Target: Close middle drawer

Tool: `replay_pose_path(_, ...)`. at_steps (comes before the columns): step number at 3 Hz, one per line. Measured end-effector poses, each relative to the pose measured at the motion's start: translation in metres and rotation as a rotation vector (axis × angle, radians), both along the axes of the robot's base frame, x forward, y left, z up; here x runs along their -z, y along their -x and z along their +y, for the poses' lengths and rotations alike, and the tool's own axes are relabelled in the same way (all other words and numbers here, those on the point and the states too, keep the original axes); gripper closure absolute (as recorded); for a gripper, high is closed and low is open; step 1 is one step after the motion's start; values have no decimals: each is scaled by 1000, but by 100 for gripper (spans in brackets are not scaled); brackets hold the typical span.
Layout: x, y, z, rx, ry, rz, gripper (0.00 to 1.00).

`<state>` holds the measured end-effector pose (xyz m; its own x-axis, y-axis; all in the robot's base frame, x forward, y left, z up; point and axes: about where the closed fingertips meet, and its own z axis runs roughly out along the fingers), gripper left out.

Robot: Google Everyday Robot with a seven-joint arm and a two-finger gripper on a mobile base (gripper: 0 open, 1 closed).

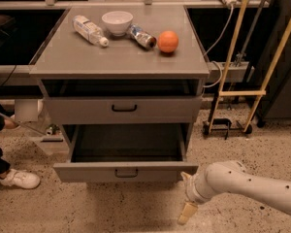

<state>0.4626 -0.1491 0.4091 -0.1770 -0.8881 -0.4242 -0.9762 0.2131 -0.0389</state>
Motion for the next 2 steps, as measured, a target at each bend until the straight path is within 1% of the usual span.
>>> replay_pose_path(1,0,0,0,0,0,0,0)
replay_pose_path(2,9,-20,13,-26,-20,-23,0)
